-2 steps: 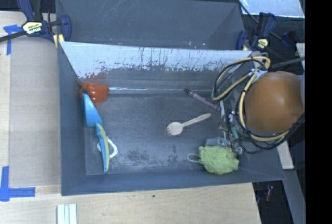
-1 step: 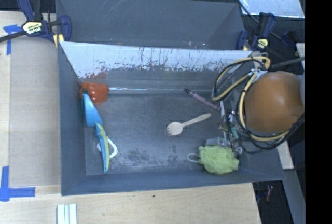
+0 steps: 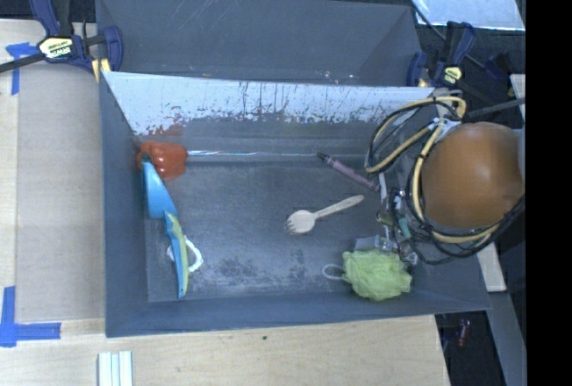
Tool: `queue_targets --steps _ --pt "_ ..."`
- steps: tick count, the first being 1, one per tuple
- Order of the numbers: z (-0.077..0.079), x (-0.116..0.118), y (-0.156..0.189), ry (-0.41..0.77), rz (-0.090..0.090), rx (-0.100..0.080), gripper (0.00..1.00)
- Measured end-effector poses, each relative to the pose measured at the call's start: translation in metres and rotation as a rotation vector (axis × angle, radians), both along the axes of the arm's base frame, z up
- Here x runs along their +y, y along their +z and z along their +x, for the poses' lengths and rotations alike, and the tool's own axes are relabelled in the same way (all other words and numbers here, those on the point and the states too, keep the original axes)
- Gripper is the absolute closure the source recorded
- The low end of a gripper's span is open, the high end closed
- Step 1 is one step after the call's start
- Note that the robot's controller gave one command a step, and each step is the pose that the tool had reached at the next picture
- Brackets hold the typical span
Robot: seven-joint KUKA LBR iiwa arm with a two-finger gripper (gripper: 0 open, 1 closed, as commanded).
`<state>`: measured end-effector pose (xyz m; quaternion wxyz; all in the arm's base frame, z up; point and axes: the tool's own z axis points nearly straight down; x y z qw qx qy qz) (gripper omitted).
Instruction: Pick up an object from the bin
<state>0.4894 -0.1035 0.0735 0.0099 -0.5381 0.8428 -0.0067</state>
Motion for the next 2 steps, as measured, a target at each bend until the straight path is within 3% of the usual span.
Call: queue_targets --steps 1,2 --pt "0.000 0.000 0.005 0.000 0.001 -0.004 1.00" --pt "-0.003 0.001 0.027 -0.001 0.004 0.009 1.00"
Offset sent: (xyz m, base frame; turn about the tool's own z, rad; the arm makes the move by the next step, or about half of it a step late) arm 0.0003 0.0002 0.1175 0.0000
